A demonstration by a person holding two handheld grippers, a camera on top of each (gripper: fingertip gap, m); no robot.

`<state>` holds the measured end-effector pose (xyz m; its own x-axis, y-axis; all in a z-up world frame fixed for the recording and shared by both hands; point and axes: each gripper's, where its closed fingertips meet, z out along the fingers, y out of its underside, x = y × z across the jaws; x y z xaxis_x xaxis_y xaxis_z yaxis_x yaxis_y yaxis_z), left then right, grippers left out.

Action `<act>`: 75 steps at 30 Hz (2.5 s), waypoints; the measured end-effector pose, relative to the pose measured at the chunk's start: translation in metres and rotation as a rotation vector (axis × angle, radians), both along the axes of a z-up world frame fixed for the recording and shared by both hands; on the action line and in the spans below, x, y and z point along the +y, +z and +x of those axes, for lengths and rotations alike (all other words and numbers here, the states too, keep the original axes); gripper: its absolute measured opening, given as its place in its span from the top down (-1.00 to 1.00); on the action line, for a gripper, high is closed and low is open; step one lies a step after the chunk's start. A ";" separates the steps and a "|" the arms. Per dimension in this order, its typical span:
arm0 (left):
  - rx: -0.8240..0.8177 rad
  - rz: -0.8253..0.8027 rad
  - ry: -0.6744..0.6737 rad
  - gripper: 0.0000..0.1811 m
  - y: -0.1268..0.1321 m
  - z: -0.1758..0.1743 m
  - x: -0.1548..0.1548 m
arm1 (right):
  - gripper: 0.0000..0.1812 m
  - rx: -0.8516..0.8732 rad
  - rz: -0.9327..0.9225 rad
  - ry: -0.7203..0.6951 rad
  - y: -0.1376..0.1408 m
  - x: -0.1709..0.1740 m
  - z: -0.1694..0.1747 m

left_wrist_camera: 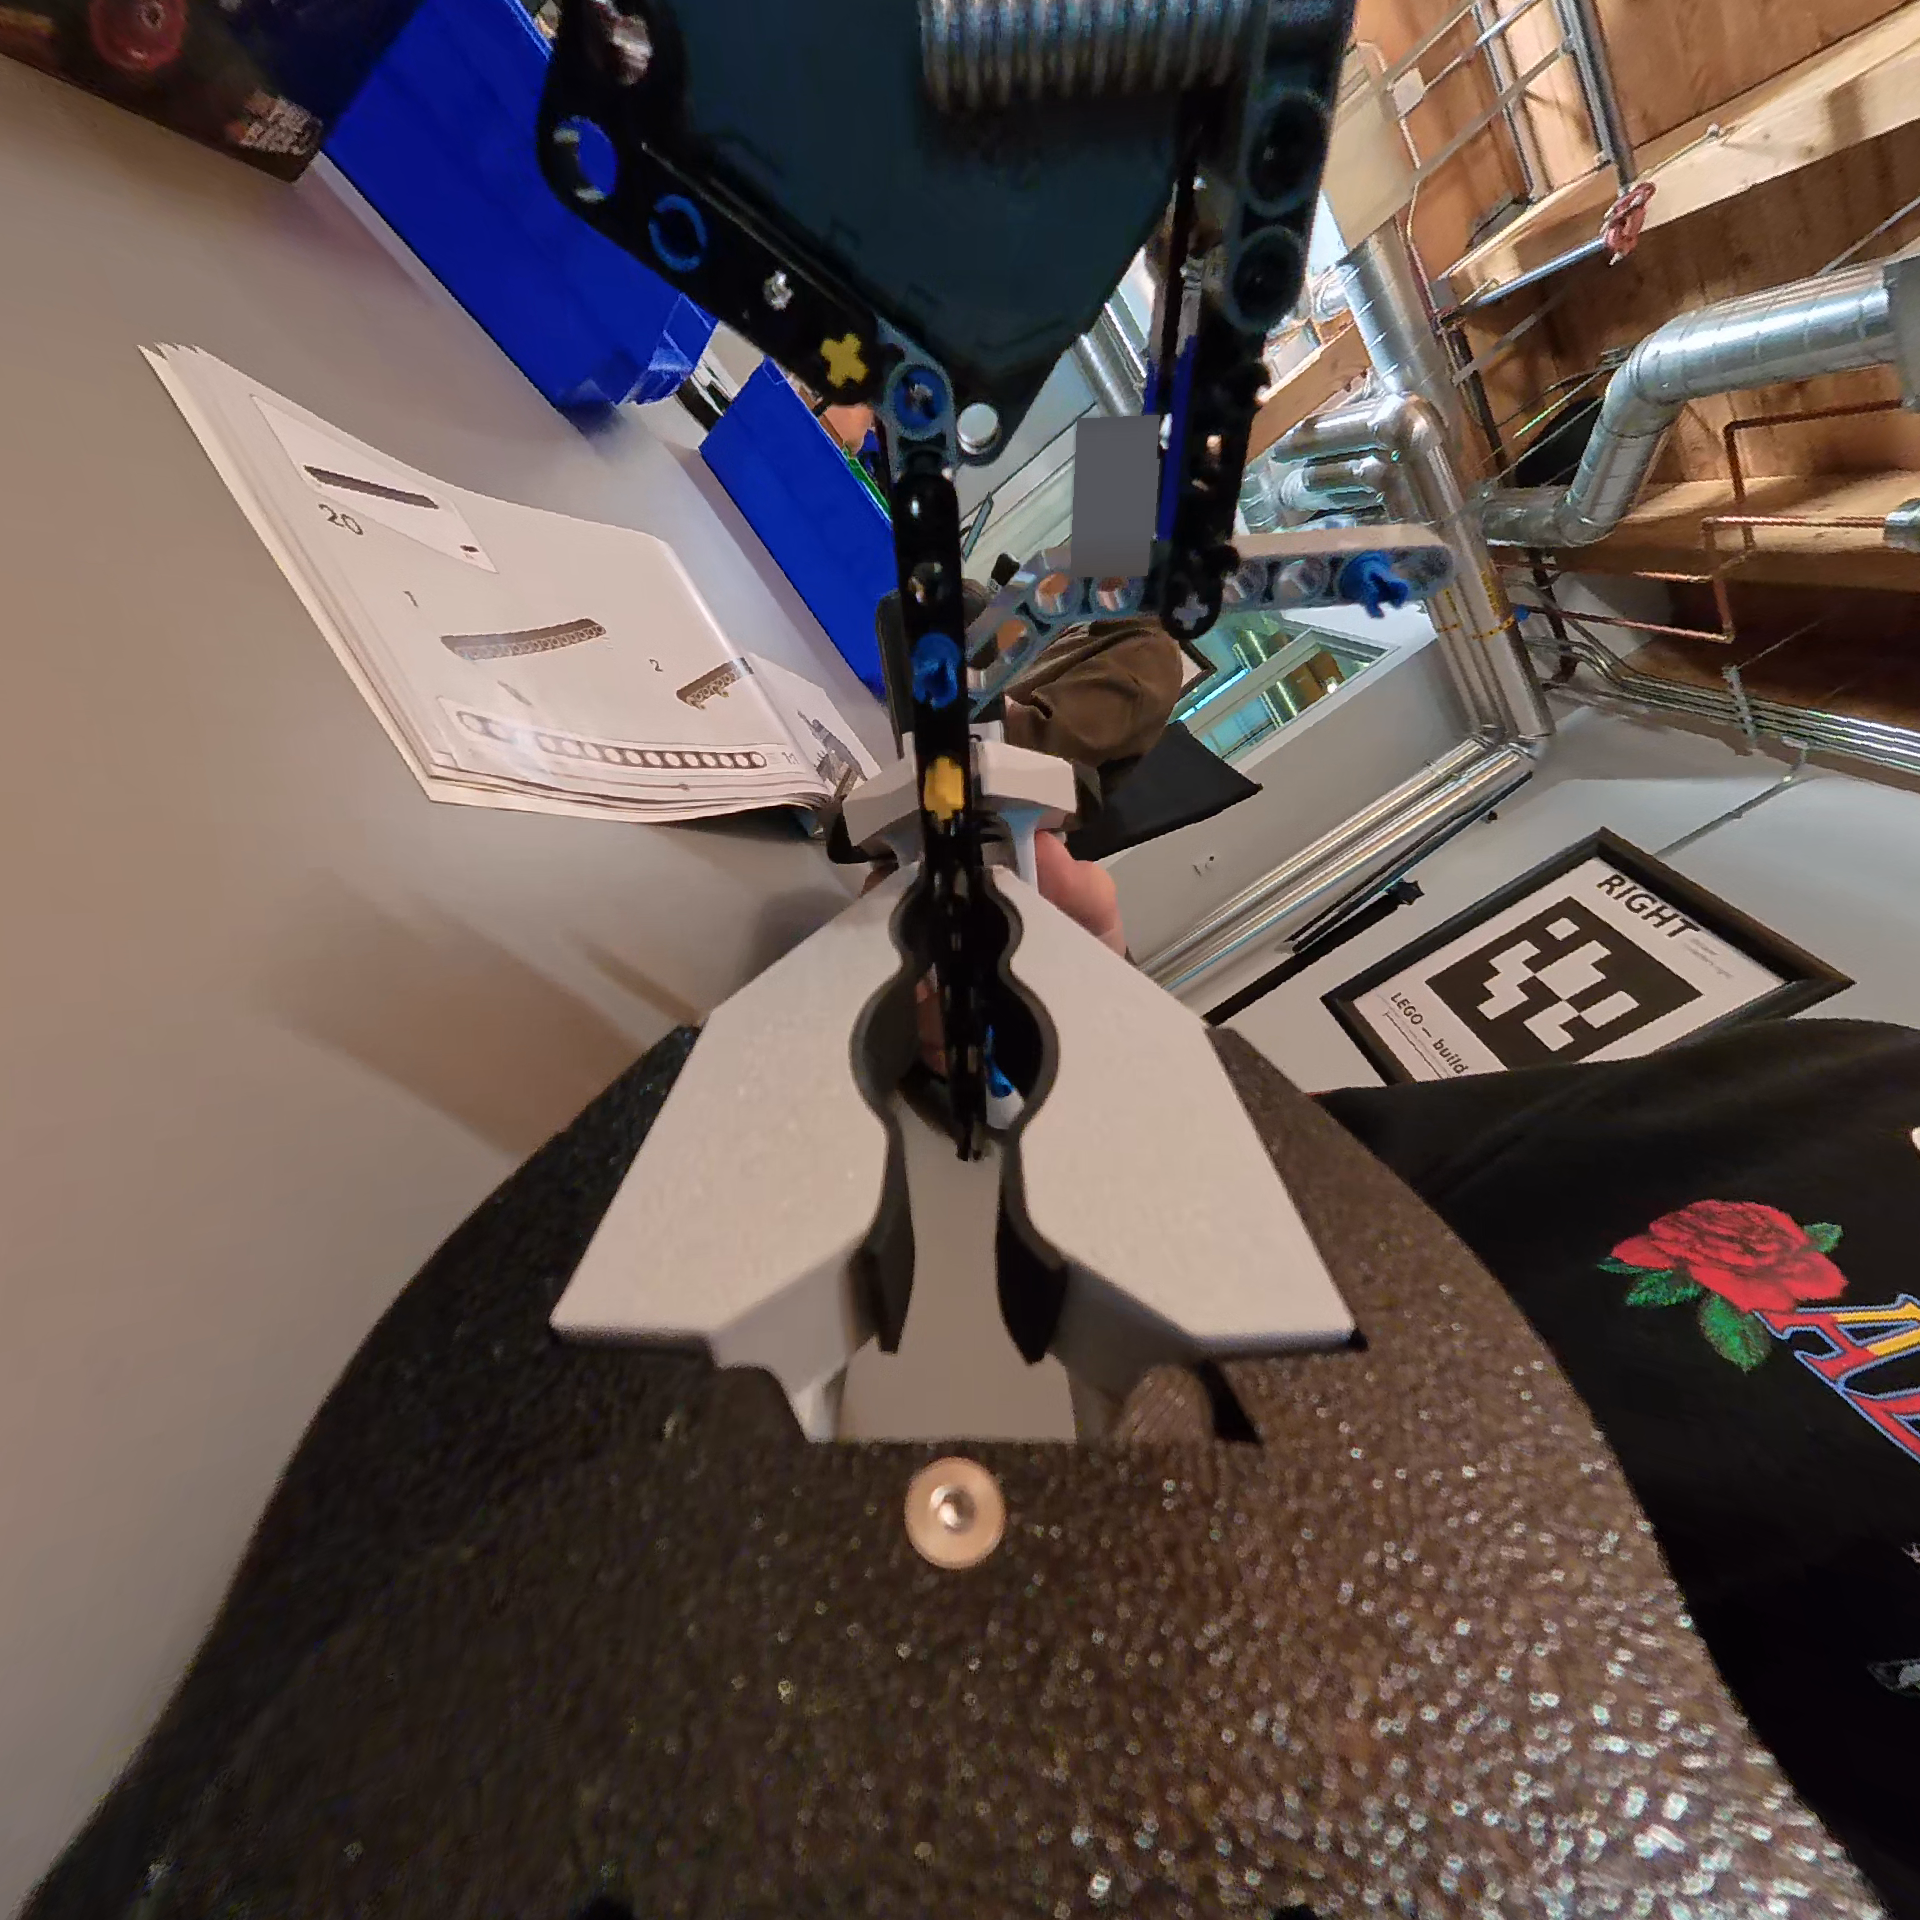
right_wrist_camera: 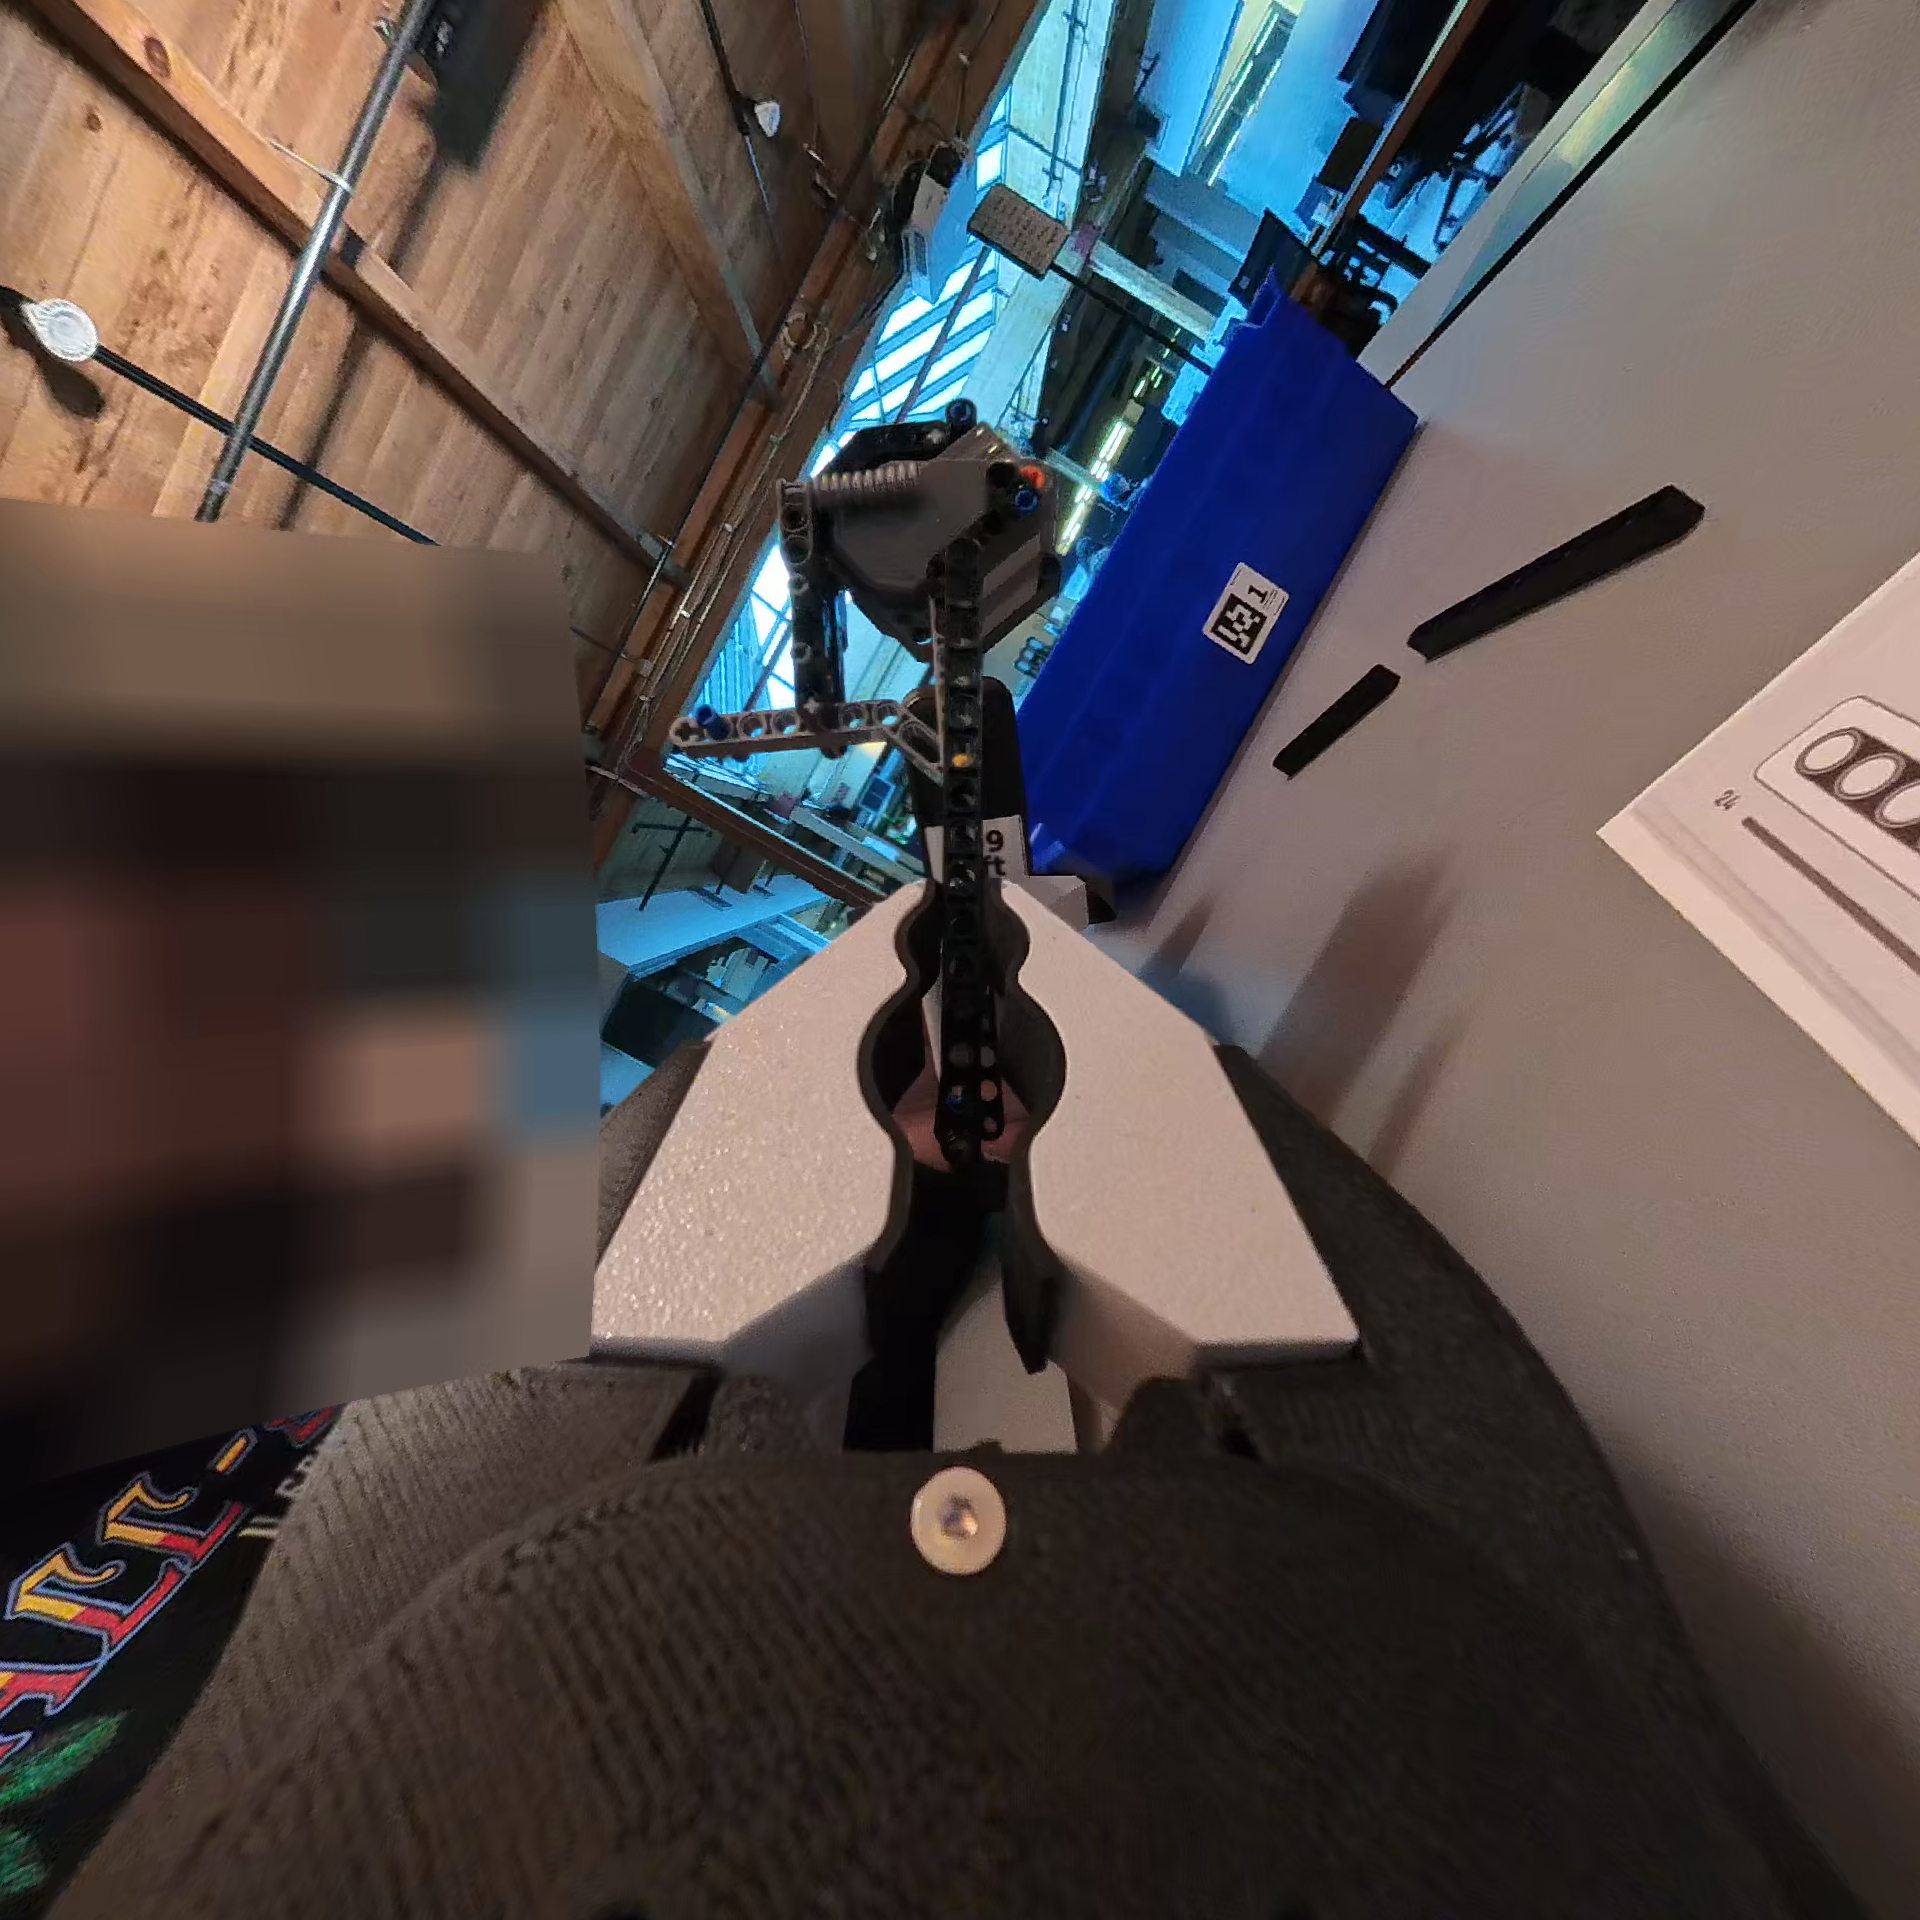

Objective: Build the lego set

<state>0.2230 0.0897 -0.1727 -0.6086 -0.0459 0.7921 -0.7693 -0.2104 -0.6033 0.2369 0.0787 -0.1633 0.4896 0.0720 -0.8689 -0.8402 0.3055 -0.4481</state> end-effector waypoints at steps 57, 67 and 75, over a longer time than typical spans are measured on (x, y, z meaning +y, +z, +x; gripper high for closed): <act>-0.046 0.144 -0.031 0.94 -0.015 -0.005 0.008 | 0.94 -0.211 -0.272 0.132 -0.018 0.012 -0.009; -0.096 0.174 -0.106 0.94 -0.015 -0.017 0.007 | 0.94 -0.163 -0.212 0.348 -0.017 0.010 -0.022; -0.107 0.271 -0.146 0.94 -0.026 -0.023 0.011 | 0.94 -0.194 -0.312 0.393 -0.030 0.014 -0.029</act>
<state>0.2000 0.1010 -0.1988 -0.7036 -0.1524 0.6941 -0.7086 0.0772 -0.7014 0.2081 0.0932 -0.1935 0.6314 0.0352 -0.7746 -0.7572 -0.1876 -0.6257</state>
